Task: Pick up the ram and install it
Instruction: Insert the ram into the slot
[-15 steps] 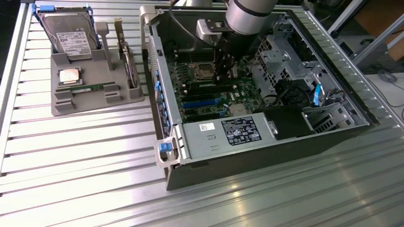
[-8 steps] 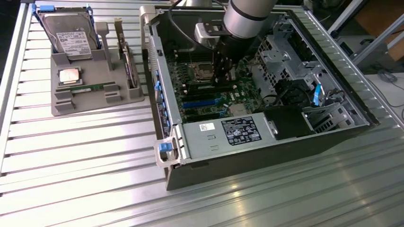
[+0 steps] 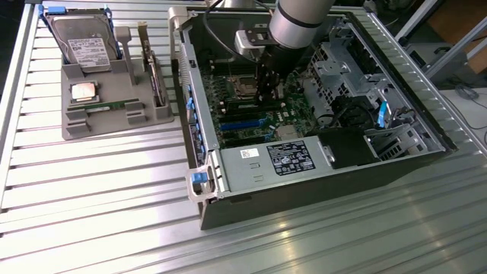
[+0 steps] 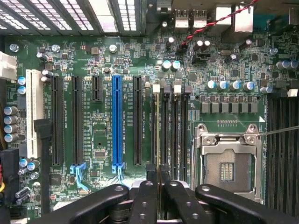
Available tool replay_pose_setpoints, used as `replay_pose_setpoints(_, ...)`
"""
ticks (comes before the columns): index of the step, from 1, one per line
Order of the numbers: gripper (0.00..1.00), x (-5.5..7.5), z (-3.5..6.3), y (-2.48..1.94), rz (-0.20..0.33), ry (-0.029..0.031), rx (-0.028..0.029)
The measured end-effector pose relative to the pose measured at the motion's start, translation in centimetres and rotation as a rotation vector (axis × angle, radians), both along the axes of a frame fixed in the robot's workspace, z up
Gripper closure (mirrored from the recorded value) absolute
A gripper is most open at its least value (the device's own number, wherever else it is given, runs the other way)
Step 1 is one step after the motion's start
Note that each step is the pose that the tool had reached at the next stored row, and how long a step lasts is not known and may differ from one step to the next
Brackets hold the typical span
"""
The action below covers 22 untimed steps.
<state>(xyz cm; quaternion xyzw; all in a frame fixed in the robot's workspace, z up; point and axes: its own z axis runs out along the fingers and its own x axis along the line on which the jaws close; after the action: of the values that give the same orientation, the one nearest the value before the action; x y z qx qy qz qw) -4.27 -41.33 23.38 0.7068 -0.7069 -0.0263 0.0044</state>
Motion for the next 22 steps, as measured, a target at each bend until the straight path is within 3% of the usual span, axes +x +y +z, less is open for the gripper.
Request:
replay_pose_setpoints(11, 0.88, 0.2, -0.30, -0.04, 0.005, 0.0001, -0.0003)
replay_pose_setpoints(16, 0.74, 0.2, -0.30, -0.05, 0.005, 0.0000, -0.0001)
replay_pose_setpoints(20, 0.74, 0.2, 0.74, 0.10, 0.005, -0.0002, 0.0000)
replay_pose_setpoints(22, 0.89, 0.2, 0.93, 0.29, 0.005, -0.0001, -0.0001)
